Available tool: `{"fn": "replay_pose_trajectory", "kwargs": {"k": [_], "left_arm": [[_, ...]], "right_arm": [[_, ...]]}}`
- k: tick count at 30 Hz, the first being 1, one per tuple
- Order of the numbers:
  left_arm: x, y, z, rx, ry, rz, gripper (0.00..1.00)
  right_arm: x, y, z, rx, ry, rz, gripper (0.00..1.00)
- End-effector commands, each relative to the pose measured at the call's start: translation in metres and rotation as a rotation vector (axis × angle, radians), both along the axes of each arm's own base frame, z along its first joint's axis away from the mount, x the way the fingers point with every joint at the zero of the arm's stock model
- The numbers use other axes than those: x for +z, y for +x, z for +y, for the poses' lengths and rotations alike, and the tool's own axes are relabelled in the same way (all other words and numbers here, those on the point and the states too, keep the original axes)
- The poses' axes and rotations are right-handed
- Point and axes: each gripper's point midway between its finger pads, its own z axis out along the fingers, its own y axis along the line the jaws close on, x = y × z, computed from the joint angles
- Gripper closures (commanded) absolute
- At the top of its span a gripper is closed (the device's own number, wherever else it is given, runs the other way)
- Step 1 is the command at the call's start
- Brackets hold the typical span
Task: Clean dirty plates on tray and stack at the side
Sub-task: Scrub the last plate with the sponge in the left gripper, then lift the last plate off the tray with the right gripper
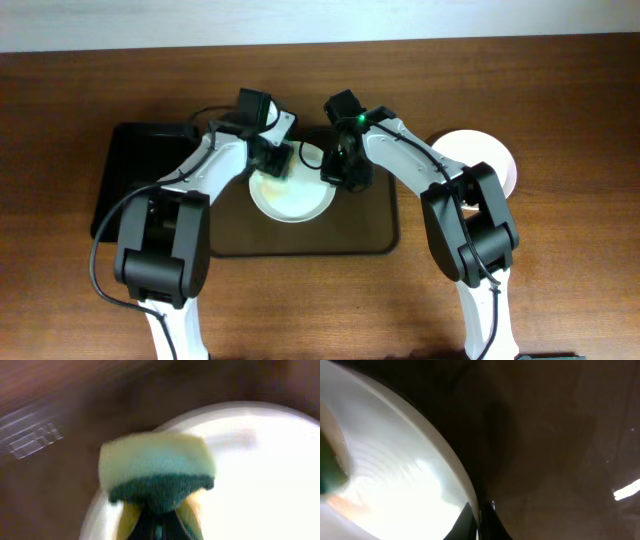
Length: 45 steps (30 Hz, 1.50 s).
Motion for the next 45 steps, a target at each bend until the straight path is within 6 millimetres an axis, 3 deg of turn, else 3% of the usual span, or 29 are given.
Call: {"fn": "replay_pose_trajectory", "kwargs": {"k": [1,4,6,8,11,13,18,19,21,23,25,28,31,32,34,40,45], "left_arm": [[0.002,-0.029,-0.030,-0.118,-0.162,0.164,0.99],[0.043,0.001,-0.045,-0.141,-0.234,0.072,0.99],[0.055,0.019,-0.042,-0.125,-0.208,0.013,0.99],[0.057,0.035,-0.030,-0.088,-0.141,-0.050,0.99],[0.035,0.045,-0.009,-0.039,-0.011,-0.061,0.99],[-0.006,0.028,-0.004,-0.036,0.023,0.061,0.99],[-0.021,-0.027,0.006,-0.034,0.057,0.305,0.99],[-0.016,-0.041,0.003,-0.038,0.031,0.373,0.99],[0.000,-0.049,-0.007,-0.044,-0.051,0.429,0.99],[0.040,-0.034,-0.022,-0.044,-0.208,0.420,0.99],[0.078,-0.009,-0.022,-0.038,-0.292,0.342,0.99],[0.120,0.030,-0.002,-0.008,-0.311,0.185,0.99],[0.127,0.044,0.026,0.064,-0.303,0.153,0.99],[0.121,0.047,0.046,0.134,-0.264,0.161,0.99],[0.117,0.049,0.065,0.175,-0.220,0.160,0.99],[0.117,0.052,0.072,0.189,-0.208,0.146,0.99],[0.115,0.051,0.069,0.183,-0.206,0.151,0.99]], "right_arm": [[-0.022,-0.001,-0.009,-0.009,-0.067,0.016,0.96],[-0.022,-0.002,-0.009,-0.008,-0.067,0.017,0.96],[-0.022,-0.002,-0.009,-0.005,-0.068,0.018,0.96],[-0.022,-0.002,-0.009,-0.005,-0.068,0.018,0.96],[-0.022,-0.002,-0.009,-0.005,-0.068,0.017,0.96],[-0.022,-0.002,-0.009,-0.005,-0.068,0.017,0.96],[-0.022,-0.001,-0.008,-0.006,-0.066,0.015,0.96],[-0.022,-0.002,-0.009,-0.005,-0.067,0.015,0.96],[-0.022,-0.002,-0.009,-0.005,-0.067,0.015,0.96],[-0.022,-0.002,-0.008,-0.005,-0.066,0.016,0.96],[-0.022,-0.003,-0.008,-0.004,-0.065,0.020,0.96],[-0.021,-0.004,-0.007,0.007,-0.054,0.023,0.96],[-0.009,-0.006,-0.005,0.068,-0.030,0.009,0.96],[0.001,-0.007,-0.007,0.094,-0.038,-0.009,0.96],[0.021,-0.009,-0.015,0.134,-0.068,-0.042,0.96],[0.083,-0.015,-0.101,0.113,-0.520,-0.164,0.96],[0.113,-0.023,-0.125,0.135,-0.848,-0.261,0.96]]}}
